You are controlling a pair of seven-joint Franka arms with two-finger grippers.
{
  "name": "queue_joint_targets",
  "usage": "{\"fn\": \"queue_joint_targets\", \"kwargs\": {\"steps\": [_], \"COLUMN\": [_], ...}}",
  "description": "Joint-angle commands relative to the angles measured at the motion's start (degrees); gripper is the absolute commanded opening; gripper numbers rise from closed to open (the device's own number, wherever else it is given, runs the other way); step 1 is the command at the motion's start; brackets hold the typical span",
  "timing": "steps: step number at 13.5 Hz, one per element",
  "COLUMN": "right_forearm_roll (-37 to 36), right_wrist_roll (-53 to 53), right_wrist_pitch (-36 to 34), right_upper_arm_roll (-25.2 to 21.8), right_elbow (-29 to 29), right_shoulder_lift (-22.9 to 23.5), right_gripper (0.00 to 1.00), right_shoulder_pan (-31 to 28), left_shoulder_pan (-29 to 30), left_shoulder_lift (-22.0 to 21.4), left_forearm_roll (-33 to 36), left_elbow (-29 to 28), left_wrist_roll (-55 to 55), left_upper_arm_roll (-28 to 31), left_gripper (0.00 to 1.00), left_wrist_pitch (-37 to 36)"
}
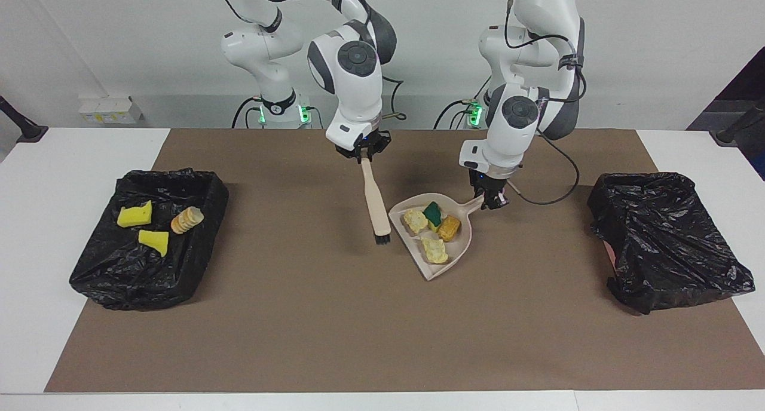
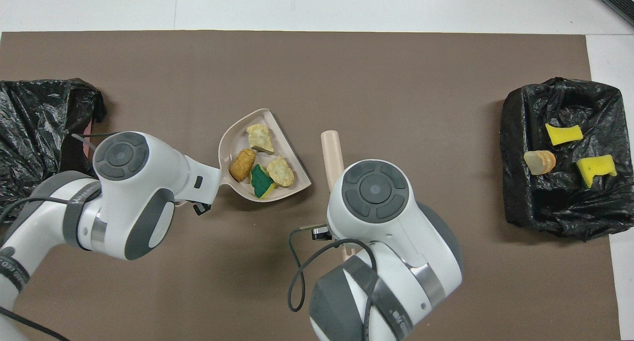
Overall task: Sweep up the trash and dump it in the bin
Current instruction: 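Carry the loaded dustpan to the trash bag with the left gripper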
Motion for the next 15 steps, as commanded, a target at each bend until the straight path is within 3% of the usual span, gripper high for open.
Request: {"fn": "queue_joint_targets", "kwargs": {"steps": [1, 4, 6, 9, 11, 15], "right_forearm_roll": [1.02, 4.98, 4.98, 4.98, 4.98, 5.07], "right_wrist_roll": [8.3, 13.49, 13.86, 16.3, 19.03, 20.28], "right_wrist_pitch": [1.1, 7.87, 9.62, 14.29, 15.52, 17.99], "right_upper_arm_roll": [0.39, 0.47, 0.47, 0.47, 0.39, 0.39], "right_elbow": [-3.18, -7.4, -9.86, -13.82, -14.18, -16.11], "right_shoulder_lift": [-3.19, -4.17, -3.9, -3.12, -1.01, -0.56], "right_gripper": [0.0, 0.0, 0.0, 0.0, 0.0, 0.04], "right_shoulder_pan": [2.06, 8.39, 11.38, 15.07, 18.06, 17.9], "left_shoulder_pan": [4.8, 11.04, 14.99, 21.23, 25.8, 35.73], "left_shoulder_lift": [-2.82, -4.49, -3.53, -2.83, -2.3, 1.39], "left_forearm_roll": [-1.75, -2.88, -4.47, -4.38, -4.38, -3.24], "left_elbow": [1.1, 6.09, 11.54, 16.03, 18.76, 27.1], "left_wrist_roll": [-1.21, -3.24, -2.63, -1.05, 3.32, 15.9], "left_upper_arm_roll": [-0.06, 0.2, 0.2, 0.29, 0.29, 0.29], "left_gripper": [0.0, 0.0, 0.0, 0.0, 0.0, 0.0], "left_wrist_pitch": [-0.45, -5.34, -12.29, -15.82, -19.33, -29.08]}}
